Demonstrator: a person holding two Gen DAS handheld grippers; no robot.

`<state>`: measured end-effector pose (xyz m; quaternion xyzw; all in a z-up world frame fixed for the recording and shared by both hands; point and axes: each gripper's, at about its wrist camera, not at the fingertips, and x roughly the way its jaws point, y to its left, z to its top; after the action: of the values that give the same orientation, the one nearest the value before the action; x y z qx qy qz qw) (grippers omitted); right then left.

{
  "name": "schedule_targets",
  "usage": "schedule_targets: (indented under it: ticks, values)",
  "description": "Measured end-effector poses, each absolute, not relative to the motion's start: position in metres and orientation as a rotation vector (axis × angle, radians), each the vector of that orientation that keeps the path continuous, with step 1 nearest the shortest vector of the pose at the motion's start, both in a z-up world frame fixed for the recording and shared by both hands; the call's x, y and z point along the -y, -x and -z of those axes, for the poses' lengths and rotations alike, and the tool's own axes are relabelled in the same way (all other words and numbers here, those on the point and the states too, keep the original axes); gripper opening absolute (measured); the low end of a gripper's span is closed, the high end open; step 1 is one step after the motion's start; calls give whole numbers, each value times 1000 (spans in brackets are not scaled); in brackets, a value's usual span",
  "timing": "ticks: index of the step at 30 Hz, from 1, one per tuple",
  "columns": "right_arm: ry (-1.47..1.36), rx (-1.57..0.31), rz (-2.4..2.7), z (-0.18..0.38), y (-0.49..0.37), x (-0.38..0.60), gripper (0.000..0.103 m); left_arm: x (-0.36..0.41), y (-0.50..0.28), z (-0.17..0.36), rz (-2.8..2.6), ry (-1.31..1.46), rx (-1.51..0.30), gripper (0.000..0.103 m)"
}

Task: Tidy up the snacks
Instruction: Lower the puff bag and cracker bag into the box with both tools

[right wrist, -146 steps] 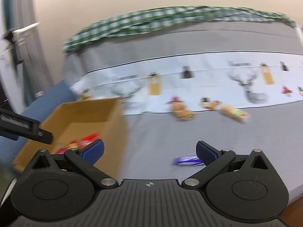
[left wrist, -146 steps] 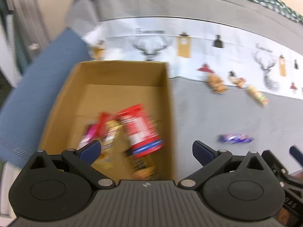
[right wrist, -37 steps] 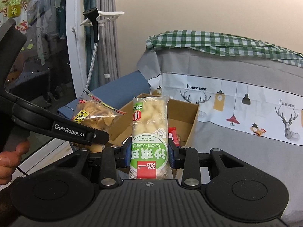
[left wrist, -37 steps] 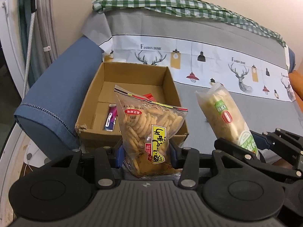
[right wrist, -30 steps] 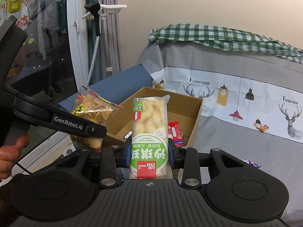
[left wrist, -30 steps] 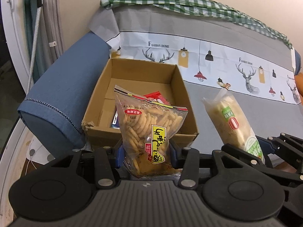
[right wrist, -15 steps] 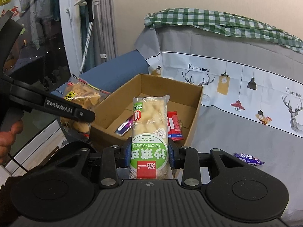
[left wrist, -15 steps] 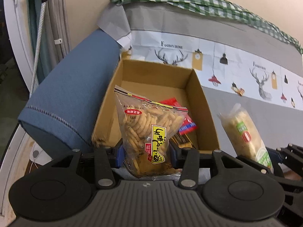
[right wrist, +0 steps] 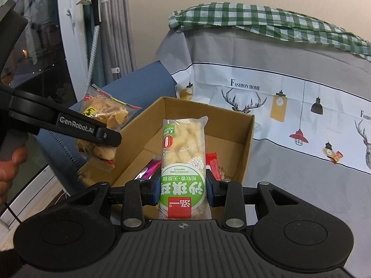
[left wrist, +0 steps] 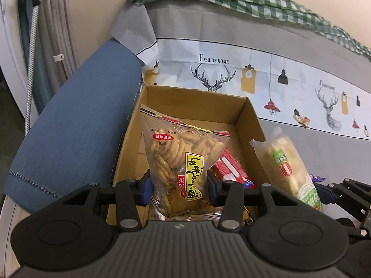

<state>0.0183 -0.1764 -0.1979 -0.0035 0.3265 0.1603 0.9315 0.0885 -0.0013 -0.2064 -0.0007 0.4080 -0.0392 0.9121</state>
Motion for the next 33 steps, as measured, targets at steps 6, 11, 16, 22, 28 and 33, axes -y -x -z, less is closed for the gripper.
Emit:
schedule_targets:
  ticks: [6, 11, 16, 22, 28, 33]
  values:
    - [-7, -716, -330, 220, -59, 169, 38, 0, -130, 232, 58, -12, -907, 50]
    - [-20, -757, -321, 240, -83, 166, 38, -1, -156, 255, 44, -30, -960, 50]
    - [-24, -792, -317, 257, -105, 168, 38, 2, -176, 273, 50, -37, -994, 50]
    - [-44, -819, -308, 272, -125, 173, 38, 9, -192, 286, 48, -51, -1020, 50]
    - [-58, -840, -299, 282, -136, 175, 38, 16, -202, 295, 48, -70, -1038, 50]
    - [-67, -838, -287, 286, -145, 177, 38, 16, -209, 298, 35, -67, -1035, 58]
